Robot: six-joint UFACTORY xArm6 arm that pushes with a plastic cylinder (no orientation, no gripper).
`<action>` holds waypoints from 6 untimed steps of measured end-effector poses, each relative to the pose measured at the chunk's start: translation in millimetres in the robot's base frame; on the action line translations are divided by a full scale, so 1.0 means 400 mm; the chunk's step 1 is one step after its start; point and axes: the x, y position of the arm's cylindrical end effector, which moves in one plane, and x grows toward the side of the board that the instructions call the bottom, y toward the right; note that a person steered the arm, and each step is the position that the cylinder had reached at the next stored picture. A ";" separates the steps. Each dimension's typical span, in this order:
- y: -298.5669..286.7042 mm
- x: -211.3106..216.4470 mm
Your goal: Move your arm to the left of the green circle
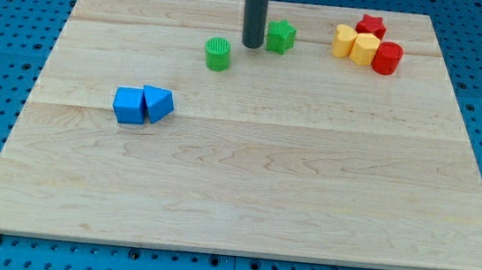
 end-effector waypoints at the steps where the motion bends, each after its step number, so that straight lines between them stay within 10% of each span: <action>1: 0.126 -0.007; 4: -0.055 0.324; 6: -0.224 0.081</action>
